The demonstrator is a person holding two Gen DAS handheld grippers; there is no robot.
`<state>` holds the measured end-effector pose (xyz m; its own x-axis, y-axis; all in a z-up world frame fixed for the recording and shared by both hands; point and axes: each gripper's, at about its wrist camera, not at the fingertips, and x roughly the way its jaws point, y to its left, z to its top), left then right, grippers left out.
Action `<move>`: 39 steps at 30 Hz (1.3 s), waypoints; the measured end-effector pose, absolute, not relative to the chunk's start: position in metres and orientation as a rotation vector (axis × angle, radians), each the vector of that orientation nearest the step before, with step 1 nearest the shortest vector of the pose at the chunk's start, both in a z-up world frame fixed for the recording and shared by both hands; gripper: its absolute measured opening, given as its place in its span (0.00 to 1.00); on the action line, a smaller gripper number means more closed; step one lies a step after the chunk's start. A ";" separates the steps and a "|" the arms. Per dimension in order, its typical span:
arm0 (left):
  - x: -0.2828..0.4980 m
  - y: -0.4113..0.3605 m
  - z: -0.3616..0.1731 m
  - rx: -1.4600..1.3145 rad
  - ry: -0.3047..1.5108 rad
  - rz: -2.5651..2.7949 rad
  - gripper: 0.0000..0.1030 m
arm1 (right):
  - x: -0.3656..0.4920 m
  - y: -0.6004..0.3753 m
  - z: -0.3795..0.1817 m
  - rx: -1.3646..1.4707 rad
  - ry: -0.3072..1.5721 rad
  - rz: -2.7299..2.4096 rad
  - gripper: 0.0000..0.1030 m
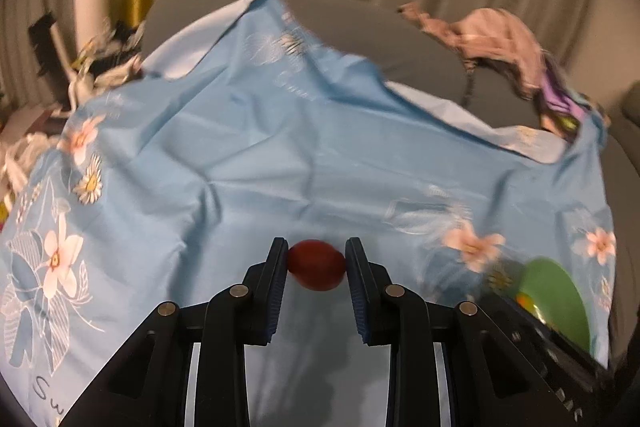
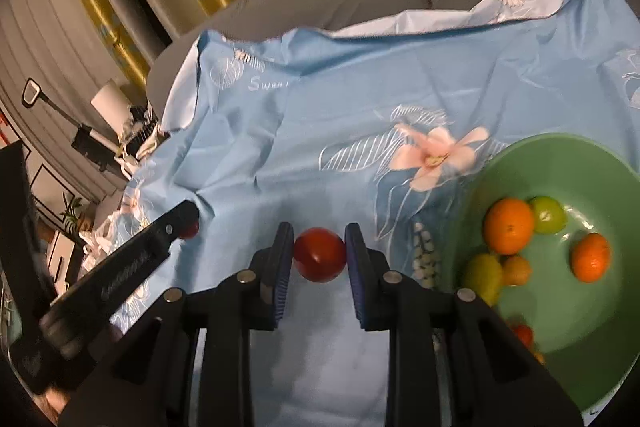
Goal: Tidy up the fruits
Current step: 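Carry both held red tomatoes over the green bowl, then lower the red tomatoes into the bowl and open both grippers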
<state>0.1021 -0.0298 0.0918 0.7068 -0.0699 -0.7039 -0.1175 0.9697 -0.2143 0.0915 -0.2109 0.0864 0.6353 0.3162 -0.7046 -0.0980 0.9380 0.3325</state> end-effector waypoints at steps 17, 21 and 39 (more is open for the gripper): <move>0.065 -0.105 0.124 -0.171 0.707 -0.270 0.28 | 0.050 -0.291 0.131 0.295 0.686 0.010 0.27; 0.061 -0.125 0.125 -0.175 0.712 -0.343 0.28 | 0.044 -0.308 0.133 0.305 0.677 -0.034 0.27; 0.070 -0.180 0.099 -0.172 0.830 -0.521 0.28 | 0.048 -0.343 0.114 0.340 0.742 -0.137 0.28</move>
<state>0.0704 -0.1805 0.0991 0.5583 -0.5047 -0.6585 0.3736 0.8616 -0.3436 0.0484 -0.3434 0.1136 0.7313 -0.0032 -0.6820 0.2414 0.9365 0.2545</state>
